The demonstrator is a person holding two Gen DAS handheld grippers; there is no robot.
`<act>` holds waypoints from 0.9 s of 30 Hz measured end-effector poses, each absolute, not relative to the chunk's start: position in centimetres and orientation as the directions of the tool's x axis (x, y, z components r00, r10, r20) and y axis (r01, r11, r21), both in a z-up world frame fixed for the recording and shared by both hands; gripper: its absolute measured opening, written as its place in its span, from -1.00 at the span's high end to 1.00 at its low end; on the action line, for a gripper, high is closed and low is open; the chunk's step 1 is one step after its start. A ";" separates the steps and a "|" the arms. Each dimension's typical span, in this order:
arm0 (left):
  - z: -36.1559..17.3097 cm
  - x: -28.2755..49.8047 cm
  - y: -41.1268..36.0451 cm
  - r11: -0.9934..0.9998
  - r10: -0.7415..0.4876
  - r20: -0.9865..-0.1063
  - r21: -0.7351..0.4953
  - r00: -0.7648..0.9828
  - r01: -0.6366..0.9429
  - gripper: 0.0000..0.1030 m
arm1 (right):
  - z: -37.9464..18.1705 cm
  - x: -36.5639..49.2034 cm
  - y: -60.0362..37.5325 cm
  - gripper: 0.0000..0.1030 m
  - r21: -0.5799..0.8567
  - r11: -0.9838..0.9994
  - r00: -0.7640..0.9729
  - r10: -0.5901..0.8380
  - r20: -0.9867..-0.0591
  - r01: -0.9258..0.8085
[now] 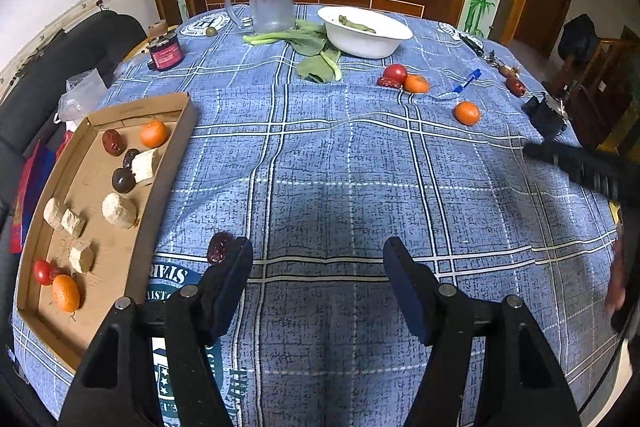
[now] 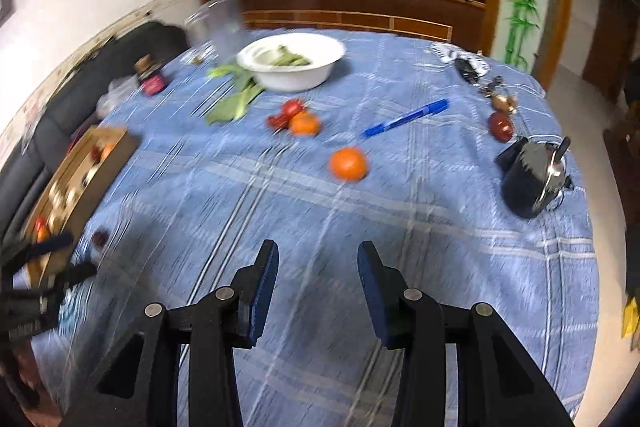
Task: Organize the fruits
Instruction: 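Move both tools back over the last tangerine and date on the cloth, then grasp a tangerine with the right tool while the left tool grasps a dark date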
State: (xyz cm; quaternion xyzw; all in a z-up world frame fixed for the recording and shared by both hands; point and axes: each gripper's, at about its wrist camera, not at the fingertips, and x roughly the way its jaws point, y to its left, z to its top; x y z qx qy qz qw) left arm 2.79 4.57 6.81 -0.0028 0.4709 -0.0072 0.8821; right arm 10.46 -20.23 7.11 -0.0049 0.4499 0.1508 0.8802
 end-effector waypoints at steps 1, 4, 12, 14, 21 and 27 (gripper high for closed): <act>6.6 2.8 4.7 1.000 -0.010 -0.834 -0.010 0.552 0.003 -0.30 | 7.1 11.8 -20.6 0.10 0.135 0.956 0.553 0.262 -0.791 -0.259; 6.1 2.8 5.7 0.999 0.019 -0.839 0.001 0.544 -0.033 -0.30 | 6.4 14.5 -20.5 -0.10 0.115 0.960 0.559 0.242 -0.793 -0.254; 4.8 2.2 10.4 0.990 0.073 -0.851 0.000 0.520 -0.140 -0.30 | 2.4 19.6 -17.9 -0.09 0.061 0.953 0.516 0.213 -0.830 -0.296; 4.4 2.3 11.4 0.985 0.069 -0.857 -0.022 0.511 -0.170 -0.30 | 1.7 20.2 -17.7 -0.08 0.067 0.951 0.508 0.220 -0.833 -0.302; 3.0 3.4 13.4 0.968 0.025 -0.872 -0.102 0.489 -0.231 -0.30 | 1.5 20.2 -17.7 0.31 0.074 0.945 0.515 0.239 -0.823 -0.319; 1.9 5.1 12.5 0.974 0.027 -0.873 -0.087 0.487 -0.210 0.22 | 2.2 18.7 -17.8 0.31 0.073 0.937 0.516 0.252 -0.819 -0.341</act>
